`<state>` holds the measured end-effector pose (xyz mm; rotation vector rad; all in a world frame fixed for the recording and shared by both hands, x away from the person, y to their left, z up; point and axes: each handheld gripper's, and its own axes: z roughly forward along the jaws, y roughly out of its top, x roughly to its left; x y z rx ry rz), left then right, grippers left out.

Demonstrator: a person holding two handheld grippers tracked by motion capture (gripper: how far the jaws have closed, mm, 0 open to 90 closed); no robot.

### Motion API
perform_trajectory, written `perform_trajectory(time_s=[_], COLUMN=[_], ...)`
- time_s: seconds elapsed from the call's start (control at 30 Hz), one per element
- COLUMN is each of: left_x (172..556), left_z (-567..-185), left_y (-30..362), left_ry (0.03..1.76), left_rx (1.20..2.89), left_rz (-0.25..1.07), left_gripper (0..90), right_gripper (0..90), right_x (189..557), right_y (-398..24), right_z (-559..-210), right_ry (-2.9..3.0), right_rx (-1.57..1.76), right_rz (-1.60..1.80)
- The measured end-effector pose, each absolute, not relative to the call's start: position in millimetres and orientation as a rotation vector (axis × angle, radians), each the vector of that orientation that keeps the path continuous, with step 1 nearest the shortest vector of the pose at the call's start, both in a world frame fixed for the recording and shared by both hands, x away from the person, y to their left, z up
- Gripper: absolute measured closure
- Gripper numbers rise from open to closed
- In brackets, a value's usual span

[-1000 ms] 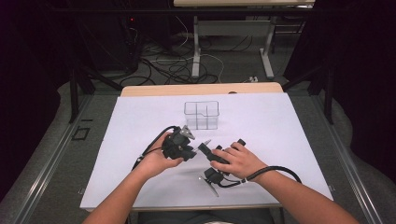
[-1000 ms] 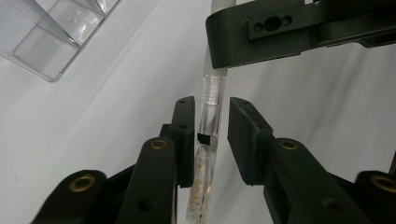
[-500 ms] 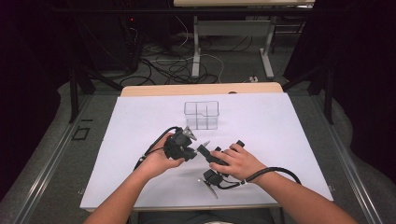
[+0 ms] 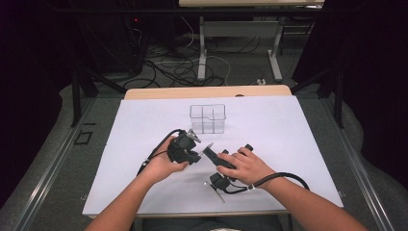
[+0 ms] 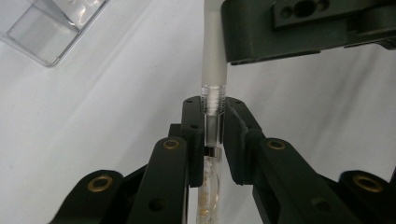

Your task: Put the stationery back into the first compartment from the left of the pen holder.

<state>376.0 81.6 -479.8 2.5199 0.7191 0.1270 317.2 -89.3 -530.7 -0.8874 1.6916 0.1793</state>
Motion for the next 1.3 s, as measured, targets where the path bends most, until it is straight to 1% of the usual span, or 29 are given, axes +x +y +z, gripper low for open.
perform_trajectory(time_s=[0.17, 0.23, 0.27, 0.4, 0.5, 0.63, 0.7, 0.77, 0.87, 0.93, 1.07, 1.17, 1.3], left_x=[379, 380, 380, 381, 383, 385, 386, 387, 389, 391, 394, 396, 401], left_z=[-481, -481, -481, -481, -479, -476, -475, -475, -474, -473, -471, -468, -463], left_y=[86, 88, 89, 92, 95, 97, 99, 99, 102, 104, 106, 108, 111], left_ry=[0.763, 0.766, 0.774, 0.81, 0.81, 0.81, 0.804, 0.81, 0.805, 0.794, 0.796, 0.813, 0.836], left_rx=[2.495, 2.492, 2.487, 2.461, 2.447, 2.416, 2.414, 2.387, 2.356, 2.34, 2.298, 2.244, 2.186], left_rz=[0.123, 0.127, 0.128, 0.103, 0.108, 0.113, 0.113, 0.096, 0.082, 0.091, 0.105, 0.125, 0.156], left_gripper=[79.6, 79.6, 79.6, 79.6, 79.6, 79.5, 79.6, 79.6, 79.5, 79.5, 79.5, 79.5, 79.5], right_gripper=[63.0, 56.7, 52.1, 52.5, 50.4, 42.7, 39.4, 38.3, 33.0, 30.2, 18.6, 15.6, 13.9], right_x=[320, 322, 323, 327, 330, 334, 335, 338, 340, 342, 345, 347, 349], right_y=[-91, -92, -93, -97, -98, -98, -99, -100, -101, -103, -106, -109, -113], right_z=[-531, -531, -532, -530, -527, -522, -521, -519, -517, -517, -520, -521, -522], right_ry=[1.739, 1.783, 1.795, 1.888, 1.926, 1.986, 2.045, 2.099, 2.192, 2.215, 2.27, 2.291, 2.333], right_rx=[-0.845, -0.795, -0.749, -0.644, -0.594, -0.477, -0.342, -0.251, -0.073, -0.014, 0.131, 0.198, 0.291], right_rz=[0.194, 0.232, 0.266, 0.294, 0.331, 0.437, 0.535, 0.629, 0.682, 0.716, 0.761, 0.798, 0.838])
